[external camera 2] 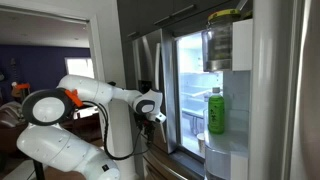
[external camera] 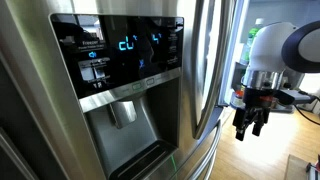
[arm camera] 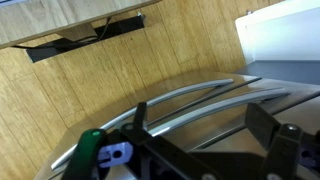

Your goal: Put the cup on the water dispenser

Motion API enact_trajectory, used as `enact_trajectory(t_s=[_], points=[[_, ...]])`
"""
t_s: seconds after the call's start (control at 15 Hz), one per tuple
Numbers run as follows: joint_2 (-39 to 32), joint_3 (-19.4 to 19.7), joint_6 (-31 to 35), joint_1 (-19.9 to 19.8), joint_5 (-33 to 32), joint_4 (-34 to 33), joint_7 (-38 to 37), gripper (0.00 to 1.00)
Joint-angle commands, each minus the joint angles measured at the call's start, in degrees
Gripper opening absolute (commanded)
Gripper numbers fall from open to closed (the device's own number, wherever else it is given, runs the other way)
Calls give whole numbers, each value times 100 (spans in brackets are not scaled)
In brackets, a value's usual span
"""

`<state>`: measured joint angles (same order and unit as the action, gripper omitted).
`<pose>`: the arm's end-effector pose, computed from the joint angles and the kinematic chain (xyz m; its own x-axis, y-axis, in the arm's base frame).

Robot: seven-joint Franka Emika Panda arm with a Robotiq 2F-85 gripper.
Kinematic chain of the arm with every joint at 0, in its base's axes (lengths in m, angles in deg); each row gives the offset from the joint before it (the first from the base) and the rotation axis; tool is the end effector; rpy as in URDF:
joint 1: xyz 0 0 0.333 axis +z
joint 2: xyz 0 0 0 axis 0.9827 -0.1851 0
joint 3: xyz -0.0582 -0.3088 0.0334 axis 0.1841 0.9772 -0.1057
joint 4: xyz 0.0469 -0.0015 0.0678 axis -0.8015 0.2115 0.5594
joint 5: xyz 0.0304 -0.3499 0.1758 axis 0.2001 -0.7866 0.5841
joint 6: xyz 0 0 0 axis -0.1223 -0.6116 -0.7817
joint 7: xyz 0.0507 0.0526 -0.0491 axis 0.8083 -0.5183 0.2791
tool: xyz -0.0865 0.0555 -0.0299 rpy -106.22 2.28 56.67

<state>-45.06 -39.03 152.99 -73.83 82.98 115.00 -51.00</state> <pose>0.3248 0.0841 0.4425 0.9517 -0.2627 -0.1586 -0.2953 -0.9247 -0.2404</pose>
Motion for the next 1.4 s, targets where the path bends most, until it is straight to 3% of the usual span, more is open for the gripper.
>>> enact_trajectory(t_s=[0.0,0.4,0.8,1.0,1.33], points=[[1,-73,-30,-88,43,-12,42,100],[-3,-73,-30,-88,43,-12,42,100],[-36,443,28,-1013,-964,-24,401,100],[-294,584,680,-1296,-1280,-223,578,100],[-994,630,2298,-1272,-931,-527,360,100]])
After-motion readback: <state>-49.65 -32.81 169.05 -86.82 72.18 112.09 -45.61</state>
